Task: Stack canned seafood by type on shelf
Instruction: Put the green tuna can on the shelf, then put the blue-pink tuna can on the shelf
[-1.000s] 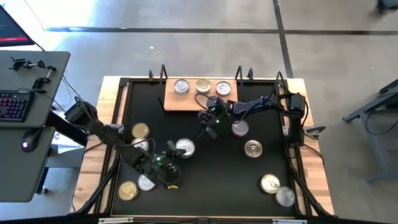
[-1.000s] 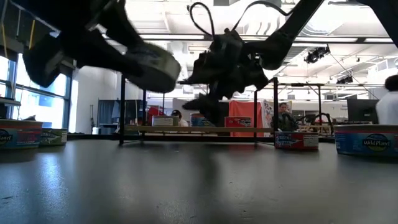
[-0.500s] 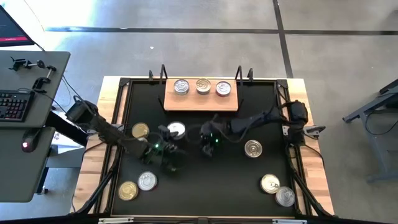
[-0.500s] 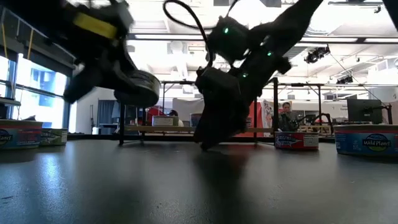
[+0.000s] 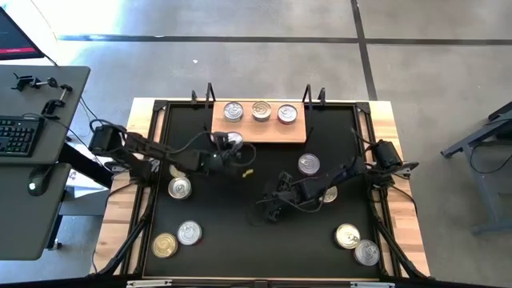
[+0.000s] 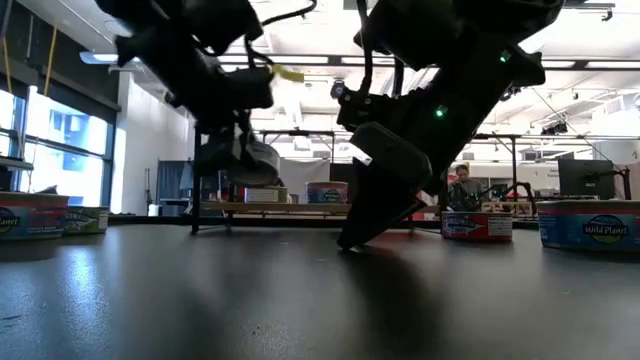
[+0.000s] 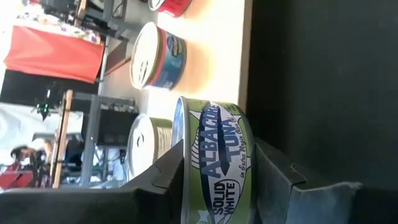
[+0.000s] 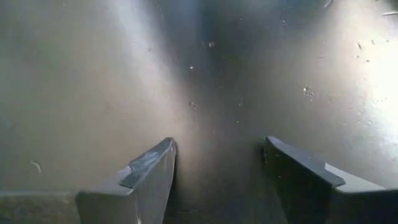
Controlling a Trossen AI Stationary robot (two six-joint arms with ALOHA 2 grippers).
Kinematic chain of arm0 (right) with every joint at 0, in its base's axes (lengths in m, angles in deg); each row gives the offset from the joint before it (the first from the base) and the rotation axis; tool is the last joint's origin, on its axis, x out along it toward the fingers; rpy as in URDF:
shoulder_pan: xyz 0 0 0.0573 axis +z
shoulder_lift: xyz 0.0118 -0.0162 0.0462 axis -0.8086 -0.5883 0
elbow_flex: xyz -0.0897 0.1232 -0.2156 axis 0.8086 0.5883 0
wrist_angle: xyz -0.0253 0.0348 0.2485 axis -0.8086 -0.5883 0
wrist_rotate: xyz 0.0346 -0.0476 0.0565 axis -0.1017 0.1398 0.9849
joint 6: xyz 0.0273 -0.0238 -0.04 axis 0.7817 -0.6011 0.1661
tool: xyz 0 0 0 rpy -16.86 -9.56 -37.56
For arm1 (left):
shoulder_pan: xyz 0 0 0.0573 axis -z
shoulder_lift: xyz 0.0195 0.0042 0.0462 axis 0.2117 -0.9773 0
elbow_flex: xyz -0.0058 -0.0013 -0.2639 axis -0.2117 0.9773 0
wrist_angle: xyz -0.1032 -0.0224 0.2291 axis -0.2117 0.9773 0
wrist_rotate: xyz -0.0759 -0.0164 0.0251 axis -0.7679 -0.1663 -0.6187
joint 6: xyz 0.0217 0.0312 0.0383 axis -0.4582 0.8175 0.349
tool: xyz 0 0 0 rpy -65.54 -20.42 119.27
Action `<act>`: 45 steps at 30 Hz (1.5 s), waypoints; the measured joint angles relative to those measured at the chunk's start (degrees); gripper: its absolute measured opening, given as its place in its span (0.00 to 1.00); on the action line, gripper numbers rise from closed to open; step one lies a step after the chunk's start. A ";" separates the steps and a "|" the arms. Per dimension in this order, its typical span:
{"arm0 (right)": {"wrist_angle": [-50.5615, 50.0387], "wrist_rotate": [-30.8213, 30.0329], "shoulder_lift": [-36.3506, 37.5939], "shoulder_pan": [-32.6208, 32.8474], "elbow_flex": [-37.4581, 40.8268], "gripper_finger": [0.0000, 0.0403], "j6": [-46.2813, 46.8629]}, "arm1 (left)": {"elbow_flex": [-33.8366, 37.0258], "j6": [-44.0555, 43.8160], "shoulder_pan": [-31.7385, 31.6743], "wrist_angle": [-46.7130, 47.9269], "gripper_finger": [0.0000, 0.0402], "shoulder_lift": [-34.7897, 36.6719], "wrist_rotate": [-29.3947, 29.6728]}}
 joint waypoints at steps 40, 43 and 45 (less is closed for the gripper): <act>2.17 -3.28 0.51 -0.22 0.11 0.60 -9.58 | -0.07 -6.38 -1.00 -6.21 0.63 3.84 -9.52; -2.25 -3.34 3.43 -0.53 0.17 0.60 -13.16 | -0.07 -11.95 2.69 -5.61 0.63 5.95 -12.58; -6.05 -3.36 6.54 -0.22 0.17 0.60 -15.41 | -0.07 -15.84 4.96 -4.34 0.63 7.13 -13.65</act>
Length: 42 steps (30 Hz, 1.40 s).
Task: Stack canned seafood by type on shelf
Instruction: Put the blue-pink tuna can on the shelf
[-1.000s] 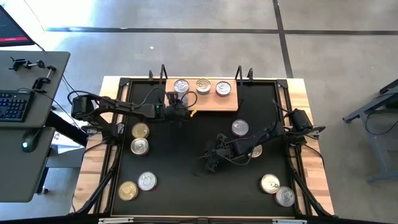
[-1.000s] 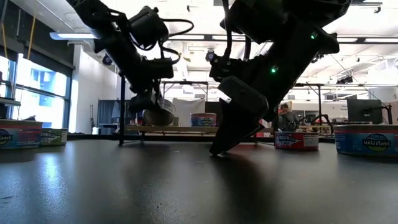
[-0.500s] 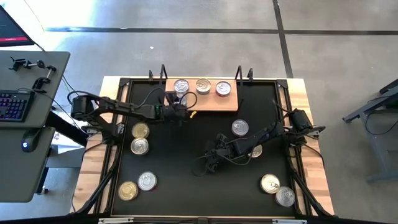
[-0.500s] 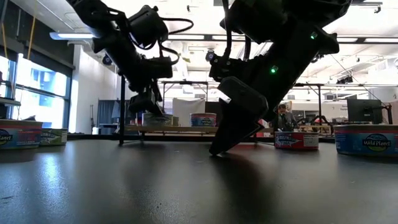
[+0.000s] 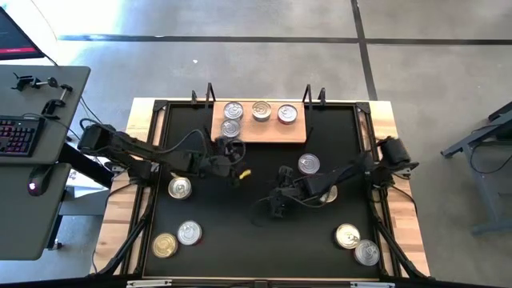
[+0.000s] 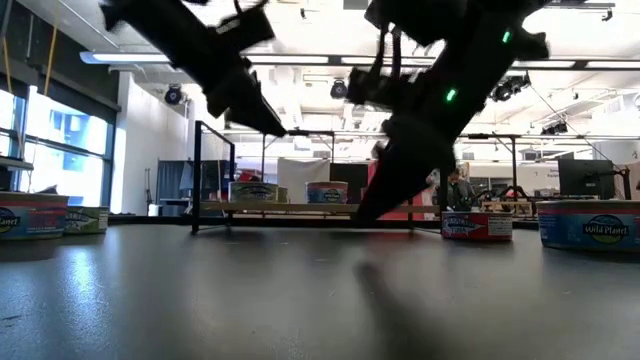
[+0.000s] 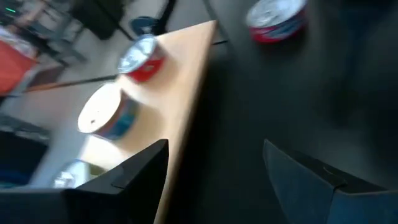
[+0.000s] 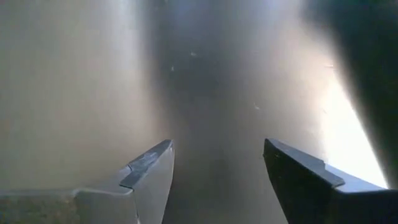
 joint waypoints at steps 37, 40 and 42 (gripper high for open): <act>-21.77 -25.97 10.64 13.20 0.59 0.60 17.05 | -2.16 -71.68 39.29 62.32 0.63 7.78 -17.20; -21.40 -26.28 10.64 13.20 0.60 0.60 16.91 | -1.71 -70.75 40.70 62.35 0.63 2.49 -15.99; -21.36 -26.76 10.64 13.20 0.61 0.60 16.88 | -1.28 -69.65 40.91 62.40 0.63 -1.09 -15.92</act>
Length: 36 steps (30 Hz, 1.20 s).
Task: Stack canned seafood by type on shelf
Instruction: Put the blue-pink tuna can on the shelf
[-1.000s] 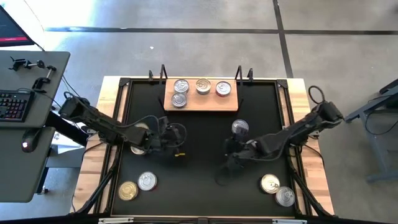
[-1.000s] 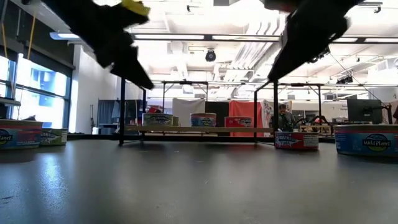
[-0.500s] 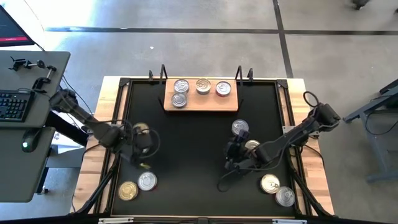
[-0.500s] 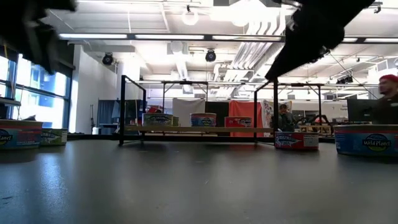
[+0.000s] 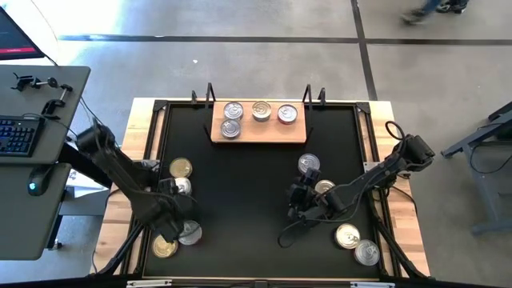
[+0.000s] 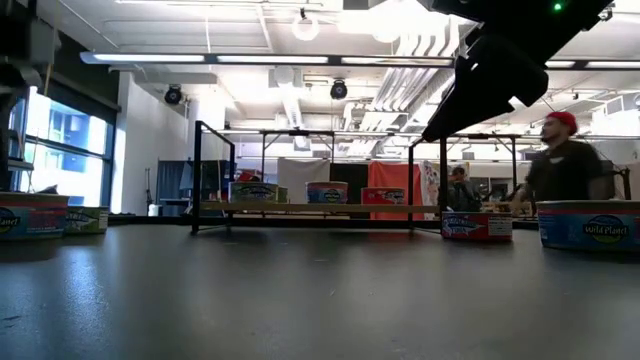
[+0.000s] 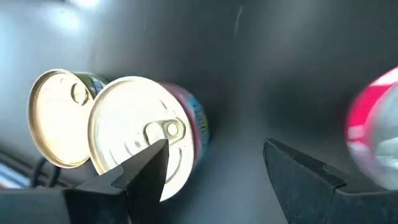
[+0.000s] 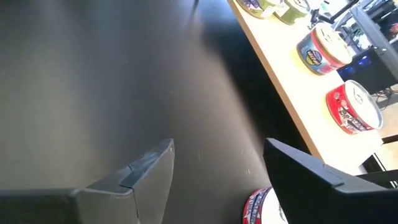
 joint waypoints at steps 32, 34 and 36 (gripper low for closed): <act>0.24 -1.42 0.00 0.00 0.05 0.60 0.03 | -4.42 -2.07 -1.71 4.61 0.00 -15.46 9.74; 0.24 -1.42 0.00 0.00 0.07 0.60 0.03 | -5.70 -0.79 -2.21 4.64 0.00 -15.45 10.25; 0.24 -1.42 0.00 0.00 0.07 0.60 0.02 | -6.89 0.30 -2.86 4.55 0.00 -15.46 11.46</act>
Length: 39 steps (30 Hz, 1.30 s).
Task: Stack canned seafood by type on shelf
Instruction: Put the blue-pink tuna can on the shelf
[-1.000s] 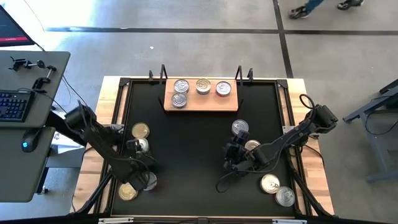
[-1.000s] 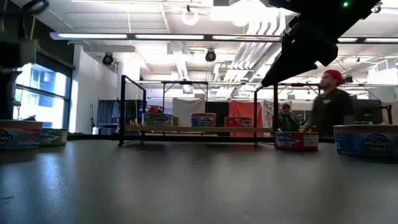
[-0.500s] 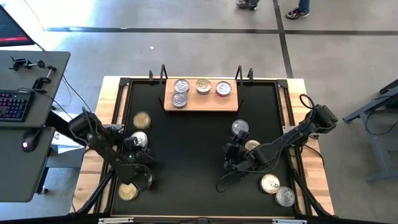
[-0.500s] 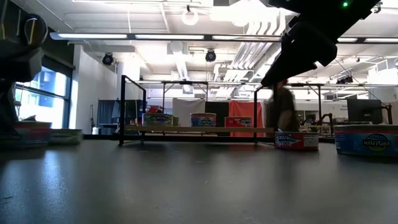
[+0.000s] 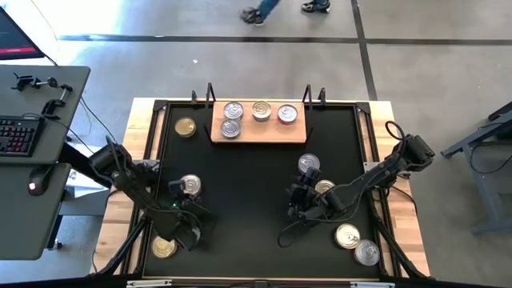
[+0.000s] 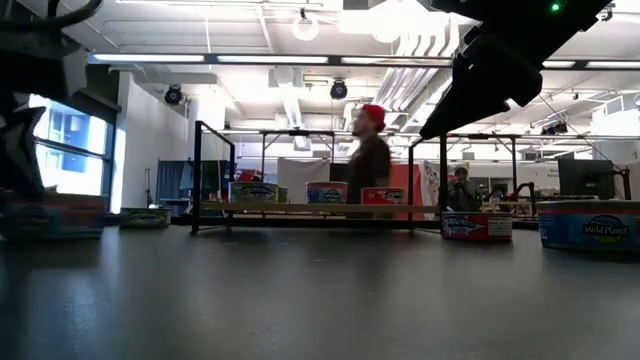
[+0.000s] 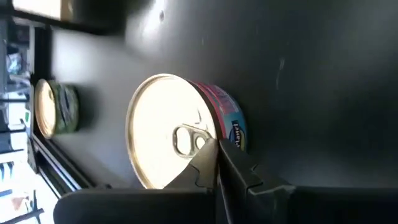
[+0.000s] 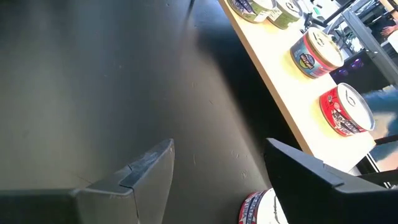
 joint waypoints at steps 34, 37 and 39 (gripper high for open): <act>-1.79 0.12 -0.02 1.25 -0.01 0.60 1.76 | -4.76 29.47 -9.84 -20.11 0.13 1.55 1.05; -1.77 0.04 -0.02 1.25 0.00 0.60 1.83 | -4.76 24.28 -7.97 -16.29 0.22 1.61 0.10; -1.79 -0.16 -0.02 1.25 0.00 0.60 1.71 | -4.76 21.17 -6.95 -13.31 0.27 1.43 1.88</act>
